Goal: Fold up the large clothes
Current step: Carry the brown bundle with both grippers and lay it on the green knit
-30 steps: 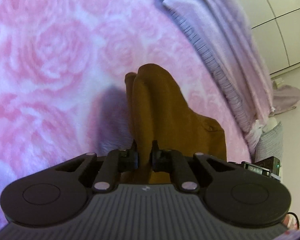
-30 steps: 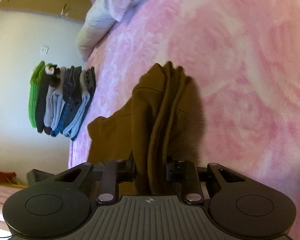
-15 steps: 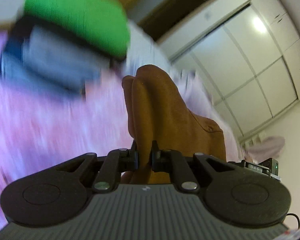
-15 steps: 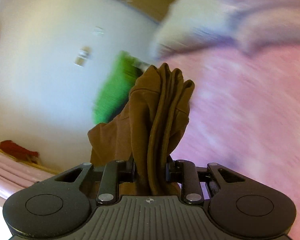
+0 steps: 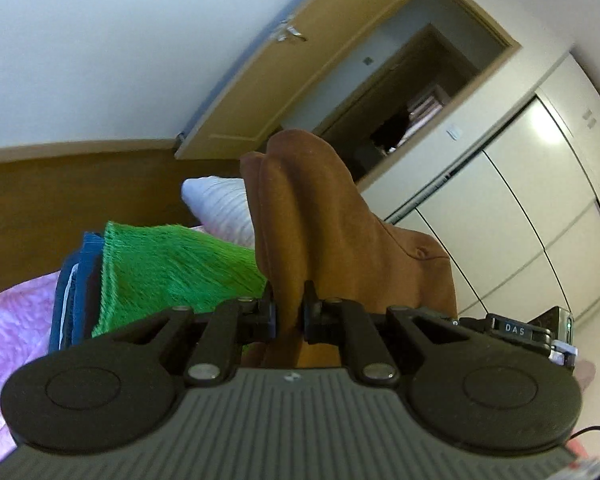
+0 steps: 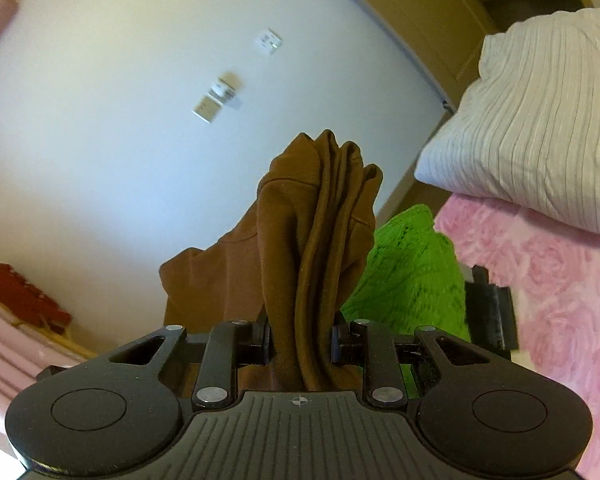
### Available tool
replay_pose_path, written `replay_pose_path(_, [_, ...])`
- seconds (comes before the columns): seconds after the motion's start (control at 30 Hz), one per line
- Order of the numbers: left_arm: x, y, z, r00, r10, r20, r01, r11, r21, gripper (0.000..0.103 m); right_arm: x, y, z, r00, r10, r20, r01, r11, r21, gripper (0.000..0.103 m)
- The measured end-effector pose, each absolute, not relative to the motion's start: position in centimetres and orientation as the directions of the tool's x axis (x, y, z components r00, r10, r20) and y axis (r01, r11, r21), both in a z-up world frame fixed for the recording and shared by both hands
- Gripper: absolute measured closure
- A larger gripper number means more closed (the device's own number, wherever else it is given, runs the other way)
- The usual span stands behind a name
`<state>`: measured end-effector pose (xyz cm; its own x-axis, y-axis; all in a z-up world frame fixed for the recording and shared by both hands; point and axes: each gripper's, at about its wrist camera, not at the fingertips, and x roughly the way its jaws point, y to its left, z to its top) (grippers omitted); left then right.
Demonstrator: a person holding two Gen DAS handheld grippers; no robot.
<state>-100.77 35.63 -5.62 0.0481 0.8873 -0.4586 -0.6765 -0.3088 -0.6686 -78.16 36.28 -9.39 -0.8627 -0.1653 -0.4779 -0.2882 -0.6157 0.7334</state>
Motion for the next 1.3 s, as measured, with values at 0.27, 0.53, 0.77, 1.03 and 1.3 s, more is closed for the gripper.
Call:
replay_pose_path(0.27, [-104.3,38.0,-11.7,0.042,0.840,-0.541,-0.628,-0.398,-0.668,0.092,-82.3,38.4,-15.0,-0.796,-0.131,-0.591,-0.396,-0.625,0.673,0.071])
replay_pose_path(0.53, [-105.2,35.6,-9.5,-0.173,0.827,-0.535,-0.663,-0.500,-0.557,0.086,-79.4,35.1,-13.0,-0.794,0.305,-0.526,-0.541,-0.749,0.383,0.052])
replay_pose_path(0.77, [-98.5,42.0,-6.4,-0.243,0.812,-0.530,-0.844,-0.447,-0.297,0.085,-82.1,30.0,-12.4,-0.834,0.373,-0.407,-0.443,-0.892,0.090,0.061])
replay_pose_path(1.03, [-99.2,48.8,-12.1,-0.338,0.719,-0.608,-0.842,-0.519,-0.146,0.085,-86.2,32.2,-20.1,-0.743,0.407,-0.532,-0.498,-0.867,0.032,0.093])
replay_pose_path(1.3, [-96.4,43.2,-7.8,-0.309,0.776,-0.550,-0.878,-0.454,-0.147,0.086,-79.7,30.3,-14.9,-0.806,0.403,-0.434,-0.502,-0.854,0.137,0.093])
